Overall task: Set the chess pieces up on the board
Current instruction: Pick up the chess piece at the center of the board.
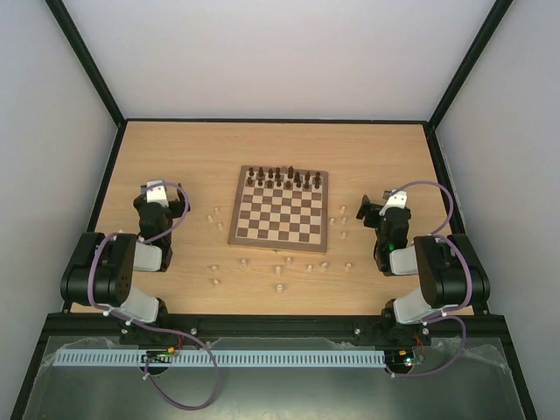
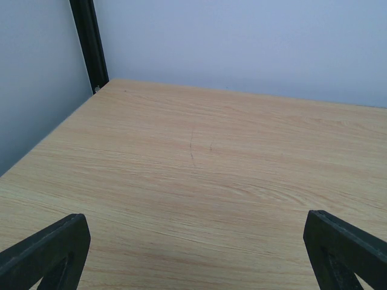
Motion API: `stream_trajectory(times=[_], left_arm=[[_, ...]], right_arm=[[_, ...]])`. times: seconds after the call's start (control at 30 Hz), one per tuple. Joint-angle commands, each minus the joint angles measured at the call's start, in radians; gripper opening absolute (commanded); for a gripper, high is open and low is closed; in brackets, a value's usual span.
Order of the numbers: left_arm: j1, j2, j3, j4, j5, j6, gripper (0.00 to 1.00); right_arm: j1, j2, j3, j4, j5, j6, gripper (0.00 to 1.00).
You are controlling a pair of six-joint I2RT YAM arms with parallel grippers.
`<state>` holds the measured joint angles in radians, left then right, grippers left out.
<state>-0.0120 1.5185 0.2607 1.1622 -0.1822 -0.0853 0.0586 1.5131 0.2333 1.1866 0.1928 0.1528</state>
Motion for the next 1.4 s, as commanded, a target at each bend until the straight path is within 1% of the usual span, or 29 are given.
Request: stream_trajectory(times=[0.0, 0.4, 0.47, 0.5, 0.53, 0.57, 0.63, 0.7, 0.73, 0.77, 0.83, 0.87, 0.93, 0.97, 1.03, 1.07, 1.1, 1.2, 1.27, 1.3, 1.37], left_arm=[[0.001, 0.005, -0.006, 0.059, 0.013, 0.005, 1.00], [0.001, 0.005, -0.006, 0.058, 0.013, 0.005, 1.00], [-0.002, 0.000, -0.011, 0.067, 0.013, 0.010, 1.00], [-0.012, -0.016, -0.009, 0.047, 0.024, 0.024, 1.00], [-0.027, -0.062, 0.001, 0.005, 0.029, 0.055, 1.00], [-0.042, -0.108, 0.029, -0.094, 0.021, 0.062, 1.00], [-0.048, -0.186, 0.146, -0.378, 0.005, 0.027, 1.00], [-0.049, -0.242, 0.244, -0.553, 0.069, 0.011, 1.00], [-0.052, -0.277, 0.273, -0.610, 0.109, -0.004, 1.00], [-0.059, -0.312, 0.302, -0.657, 0.132, -0.025, 1.00], [-0.079, -0.383, 0.349, -0.734, 0.163, -0.069, 1.00], [-0.092, -0.416, 0.368, -0.761, 0.173, -0.089, 1.00], [-0.126, -0.468, 0.401, -0.803, 0.191, -0.121, 1.00], [-0.141, -0.487, 0.432, -0.826, 0.191, -0.145, 1.00], [-0.176, -0.508, 0.486, -0.889, 0.198, -0.203, 0.99], [-0.199, -0.514, 0.510, -0.920, 0.201, -0.235, 0.99], [-0.217, -0.520, 0.537, -0.956, 0.216, -0.259, 1.00], [-0.249, -0.541, 0.632, -1.147, 0.250, -0.328, 1.00], [-0.254, -0.570, 0.653, -1.235, 0.288, -0.364, 0.99], [-0.254, -0.590, 0.648, -1.262, 0.300, -0.373, 1.00], [-0.254, -0.632, 0.631, -1.313, 0.326, -0.393, 1.00]], right_arm=[[-0.005, 0.002, 0.013, 0.021, -0.001, -0.011, 0.98], [-0.005, 0.000, 0.011, 0.024, 0.000, -0.011, 0.99], [-0.003, -0.025, -0.001, 0.031, -0.032, -0.026, 0.99], [0.006, -0.064, 0.007, -0.017, -0.055, -0.047, 0.99], [0.024, -0.126, 0.051, -0.129, -0.050, -0.068, 0.99], [0.046, -0.183, 0.093, -0.238, -0.043, -0.076, 0.99], [0.084, -0.285, 0.156, -0.387, -0.035, -0.085, 0.99], [0.097, -0.393, 0.218, -0.509, -0.064, -0.021, 0.99], [0.098, -0.444, 0.263, -0.588, -0.069, 0.040, 0.98], [0.098, -0.486, 0.327, -0.724, -0.076, 0.109, 0.99], [0.098, -0.541, 0.458, -0.924, -0.129, 0.225, 0.99], [0.098, -0.557, 0.524, -1.017, -0.184, 0.237, 0.98], [0.097, -0.579, 0.616, -1.138, -0.290, 0.241, 0.99], [0.098, -0.590, 0.651, -1.191, -0.300, 0.241, 0.99], [0.098, -0.593, 0.714, -1.337, -0.217, 0.339, 0.99], [0.098, -0.593, 0.727, -1.392, -0.189, 0.421, 0.99], [0.095, -0.591, 0.733, -1.427, -0.206, 0.468, 0.99], [0.095, -0.570, 0.756, -1.455, -0.393, 0.474, 0.99], [0.096, -0.540, 0.776, -1.477, -0.490, 0.507, 0.98], [0.095, -0.515, 0.794, -1.502, -0.527, 0.511, 0.99], [0.096, -0.482, 0.815, -1.571, -0.533, 0.498, 0.99]])
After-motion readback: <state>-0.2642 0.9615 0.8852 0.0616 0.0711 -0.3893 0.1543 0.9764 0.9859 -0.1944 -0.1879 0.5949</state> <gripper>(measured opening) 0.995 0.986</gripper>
